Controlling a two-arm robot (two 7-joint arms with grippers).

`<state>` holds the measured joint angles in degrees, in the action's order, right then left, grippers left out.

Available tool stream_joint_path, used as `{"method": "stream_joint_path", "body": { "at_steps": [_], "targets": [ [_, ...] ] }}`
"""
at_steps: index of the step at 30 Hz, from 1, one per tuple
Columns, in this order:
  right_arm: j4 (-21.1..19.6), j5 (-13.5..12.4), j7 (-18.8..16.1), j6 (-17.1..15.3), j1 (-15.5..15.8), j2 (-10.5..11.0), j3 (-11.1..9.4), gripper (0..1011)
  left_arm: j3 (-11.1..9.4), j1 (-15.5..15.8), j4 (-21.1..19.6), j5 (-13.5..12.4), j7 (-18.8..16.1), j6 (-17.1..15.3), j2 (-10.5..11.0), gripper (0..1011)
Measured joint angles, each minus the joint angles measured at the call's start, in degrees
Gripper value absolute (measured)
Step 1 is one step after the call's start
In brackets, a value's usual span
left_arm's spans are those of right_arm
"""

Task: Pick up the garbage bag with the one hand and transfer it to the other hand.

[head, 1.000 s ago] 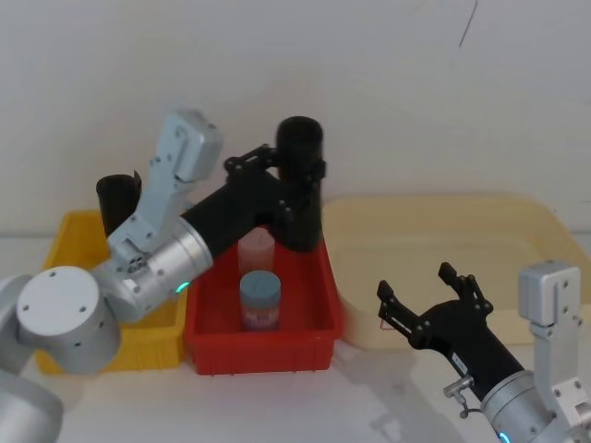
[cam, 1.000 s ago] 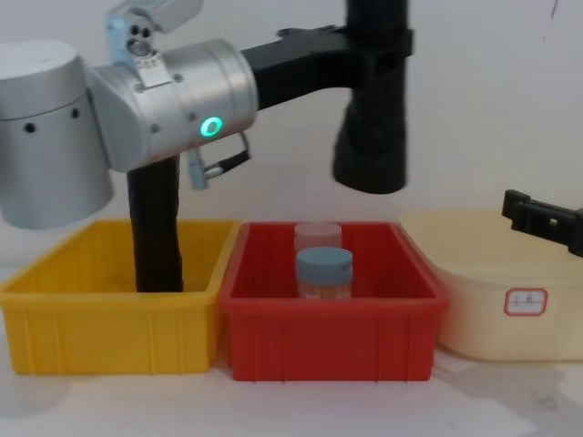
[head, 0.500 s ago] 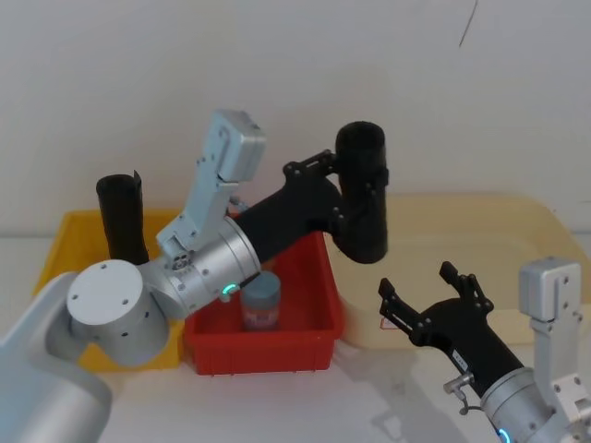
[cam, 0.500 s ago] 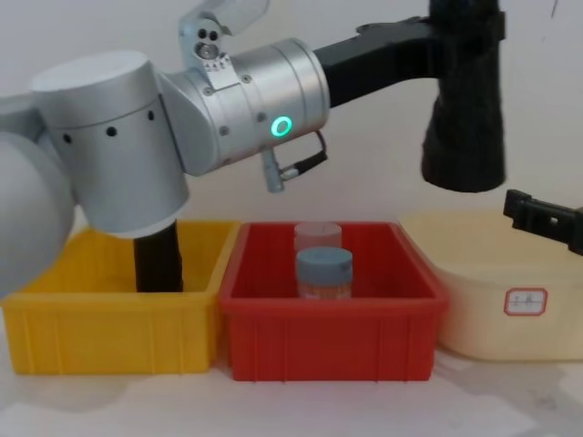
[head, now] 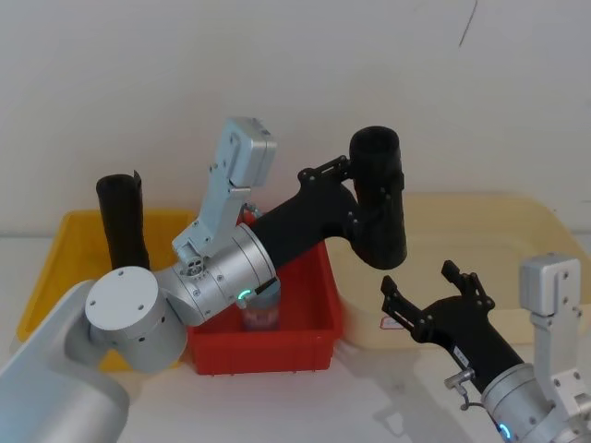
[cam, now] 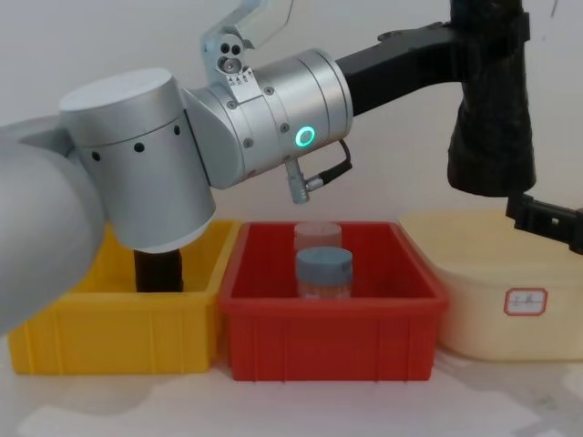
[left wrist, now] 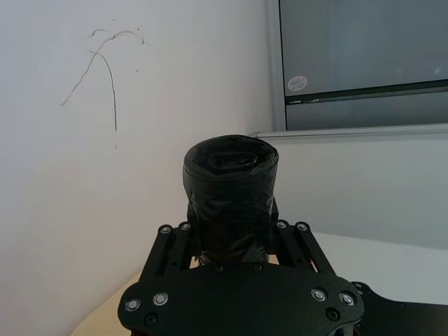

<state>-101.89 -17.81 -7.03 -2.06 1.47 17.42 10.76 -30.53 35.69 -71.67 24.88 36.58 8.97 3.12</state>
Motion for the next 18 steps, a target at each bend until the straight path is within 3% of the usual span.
{"method": "stream_joint_path", "body": {
  "at_steps": [9,18],
  "targets": [
    [0.5,0.6,-0.4,0.3,-0.4,-0.4,-0.3,1000,-0.3,0.3,1.0,0.6,-0.3,0.6,-0.4,464],
    [1.4,2.9,-0.5,4.0,-0.6,-0.6,-0.1,1000,-0.4,0.5,1.7,0.9,-0.6,1.0,-0.6,464]
  ]
}}
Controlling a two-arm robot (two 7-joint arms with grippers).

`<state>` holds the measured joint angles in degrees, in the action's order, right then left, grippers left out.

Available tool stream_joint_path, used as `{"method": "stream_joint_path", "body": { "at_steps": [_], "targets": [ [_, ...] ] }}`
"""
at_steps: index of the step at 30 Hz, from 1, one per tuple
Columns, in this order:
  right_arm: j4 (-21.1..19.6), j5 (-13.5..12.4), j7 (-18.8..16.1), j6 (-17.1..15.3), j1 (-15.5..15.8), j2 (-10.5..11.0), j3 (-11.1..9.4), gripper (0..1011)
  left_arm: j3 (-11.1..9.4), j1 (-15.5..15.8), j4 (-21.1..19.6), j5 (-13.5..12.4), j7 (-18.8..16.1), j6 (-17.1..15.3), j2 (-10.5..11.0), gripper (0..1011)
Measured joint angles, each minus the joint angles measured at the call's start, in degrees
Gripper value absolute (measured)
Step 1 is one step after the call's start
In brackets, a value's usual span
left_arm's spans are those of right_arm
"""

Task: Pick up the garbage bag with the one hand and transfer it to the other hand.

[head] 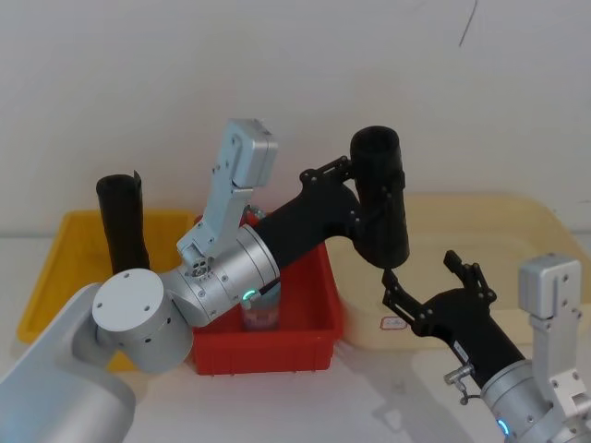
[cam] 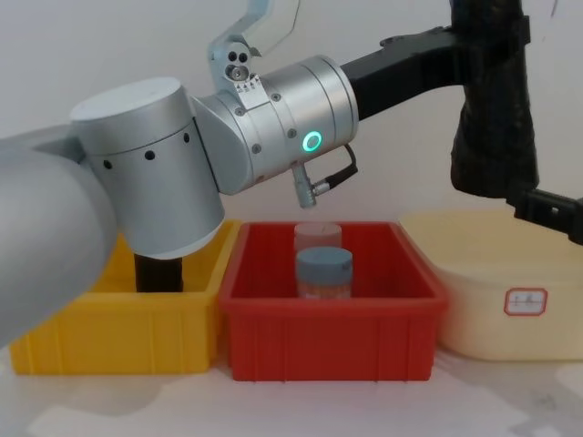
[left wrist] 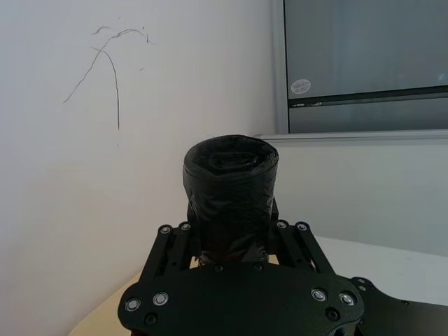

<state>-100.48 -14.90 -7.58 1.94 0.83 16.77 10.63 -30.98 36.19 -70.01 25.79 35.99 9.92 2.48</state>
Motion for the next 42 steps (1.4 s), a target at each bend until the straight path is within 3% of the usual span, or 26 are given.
{"method": "stream_joint_path", "body": {
  "at_steps": [18,31,42],
  "targets": [
    [2.5,6.8,-1.0,8.9,-1.3,-0.1,2.1,1001,-0.1,0.1,0.4,0.2,-0.2,0.2,-0.1,464],
    [4.8,10.1,-1.6,11.8,-3.0,-0.8,3.5,1000,-0.1,0.2,0.5,0.2,-0.2,0.3,-0.2,464],
    [8.4,12.3,-0.8,12.8,-6.2,-2.7,3.6,1000,-0.1,0.2,0.5,0.2,-0.2,0.3,-0.2,464]
  ]
}}
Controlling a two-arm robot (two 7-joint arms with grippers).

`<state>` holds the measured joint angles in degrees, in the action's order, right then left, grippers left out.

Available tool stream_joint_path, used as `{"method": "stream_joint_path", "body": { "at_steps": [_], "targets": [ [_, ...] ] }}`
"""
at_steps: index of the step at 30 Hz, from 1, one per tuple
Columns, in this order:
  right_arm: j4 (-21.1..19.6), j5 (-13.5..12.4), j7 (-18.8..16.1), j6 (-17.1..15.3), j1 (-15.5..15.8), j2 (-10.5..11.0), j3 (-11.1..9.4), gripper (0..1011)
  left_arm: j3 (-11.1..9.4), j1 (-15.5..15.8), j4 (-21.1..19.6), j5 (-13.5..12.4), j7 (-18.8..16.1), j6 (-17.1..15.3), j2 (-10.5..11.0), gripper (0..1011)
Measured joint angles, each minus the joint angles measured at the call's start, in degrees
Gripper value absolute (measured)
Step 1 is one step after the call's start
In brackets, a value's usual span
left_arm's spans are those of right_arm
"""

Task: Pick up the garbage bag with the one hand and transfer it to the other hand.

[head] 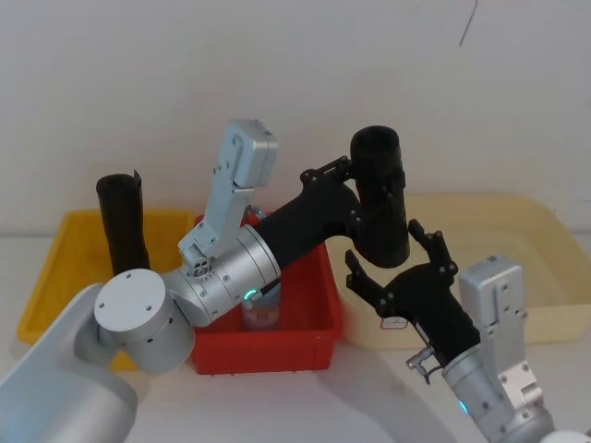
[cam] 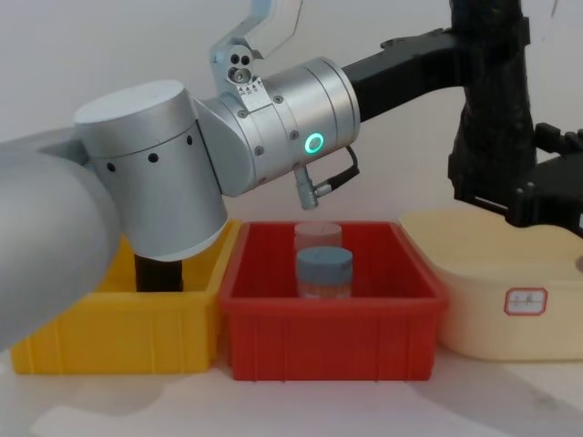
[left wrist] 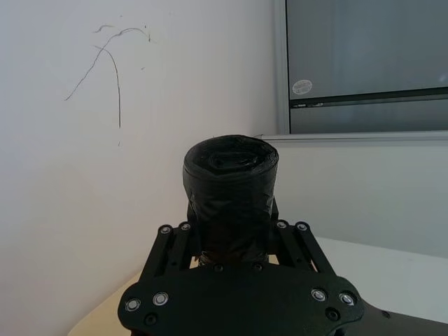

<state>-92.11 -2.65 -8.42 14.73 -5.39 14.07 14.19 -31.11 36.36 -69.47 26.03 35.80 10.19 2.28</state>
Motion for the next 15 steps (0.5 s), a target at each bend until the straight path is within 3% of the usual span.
{"method": "stream_joint_path", "body": {
  "at_steps": [15],
  "targets": [
    [4.2,1.7,1.0,0.5,-4.1,-2.0,-0.8,1000,0.0,0.0,0.0,0.0,0.0,0.0,0.0,464]
  ]
}}
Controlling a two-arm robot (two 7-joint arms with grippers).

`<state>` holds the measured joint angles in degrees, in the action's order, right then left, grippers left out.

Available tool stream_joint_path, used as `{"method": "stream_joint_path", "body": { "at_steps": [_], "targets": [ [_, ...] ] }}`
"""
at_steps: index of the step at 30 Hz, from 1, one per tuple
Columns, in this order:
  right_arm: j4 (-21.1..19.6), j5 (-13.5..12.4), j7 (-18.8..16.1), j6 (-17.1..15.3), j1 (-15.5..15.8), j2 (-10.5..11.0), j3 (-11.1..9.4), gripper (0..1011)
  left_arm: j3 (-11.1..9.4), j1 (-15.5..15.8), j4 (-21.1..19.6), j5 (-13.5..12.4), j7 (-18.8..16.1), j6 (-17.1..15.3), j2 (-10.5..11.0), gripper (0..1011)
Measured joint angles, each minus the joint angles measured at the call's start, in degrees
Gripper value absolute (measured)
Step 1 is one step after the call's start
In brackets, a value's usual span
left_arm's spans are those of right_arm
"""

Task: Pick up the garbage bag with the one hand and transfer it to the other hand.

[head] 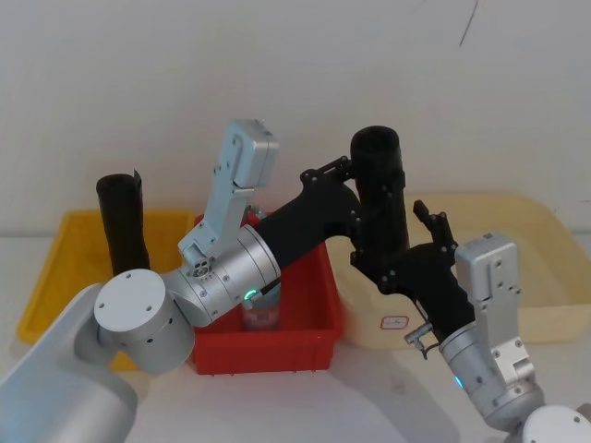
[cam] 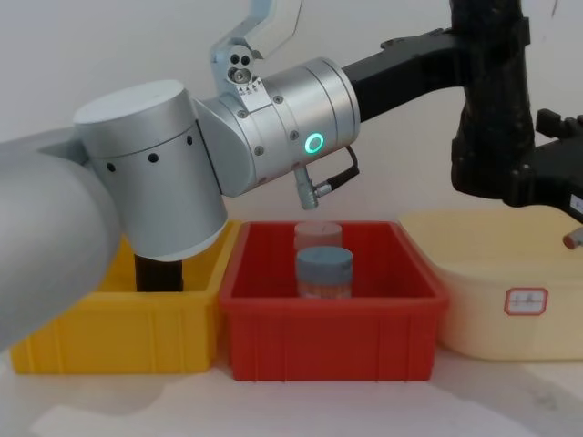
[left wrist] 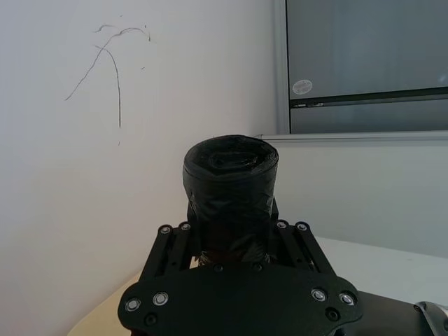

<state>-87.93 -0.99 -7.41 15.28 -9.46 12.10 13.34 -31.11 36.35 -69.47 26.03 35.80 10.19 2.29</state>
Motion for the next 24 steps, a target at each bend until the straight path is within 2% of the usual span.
{"method": "stream_joint_path", "body": {
  "at_steps": [6,11,13,16,17,18,19,24],
  "targets": [
    [0.2,0.1,-0.8,-1.2,-0.5,-0.1,-0.2,997,0.0,0.0,0.0,0.0,0.0,0.0,0.0,464],
    [-0.5,-0.6,-2.5,-3.5,-0.6,0.3,-0.3,908,0.0,0.0,0.0,0.0,0.0,0.0,0.0,464],
    [-1.0,-0.9,-3.2,-4.5,-0.6,0.5,-0.4,840,0.0,0.0,0.0,0.0,0.0,0.0,0.0,464],
    [-1.5,-1.5,-4.2,-5.9,-0.6,0.8,-0.4,792,0.0,0.0,0.0,0.0,0.0,0.0,0.0,464],
    [-1.6,-1.5,-4.3,-6.0,-0.6,0.9,-0.4,711,0.0,0.0,0.0,0.0,0.0,0.0,0.0,464],
    [-1.7,-1.7,-4.6,-6.4,-0.6,1.0,-0.4,711,0.0,0.0,0.0,0.0,0.0,0.0,0.0,464],
    [-1.9,-1.9,-4.9,-6.9,-0.6,1.2,-0.4,658,0.0,0.0,0.0,0.0,0.0,0.0,0.0,464],
    [-2.3,-2.4,-5.8,-8.3,-0.8,1.6,-0.4,531,0.0,0.0,0.0,0.0,0.0,0.0,0.0,464]
  ]
}}
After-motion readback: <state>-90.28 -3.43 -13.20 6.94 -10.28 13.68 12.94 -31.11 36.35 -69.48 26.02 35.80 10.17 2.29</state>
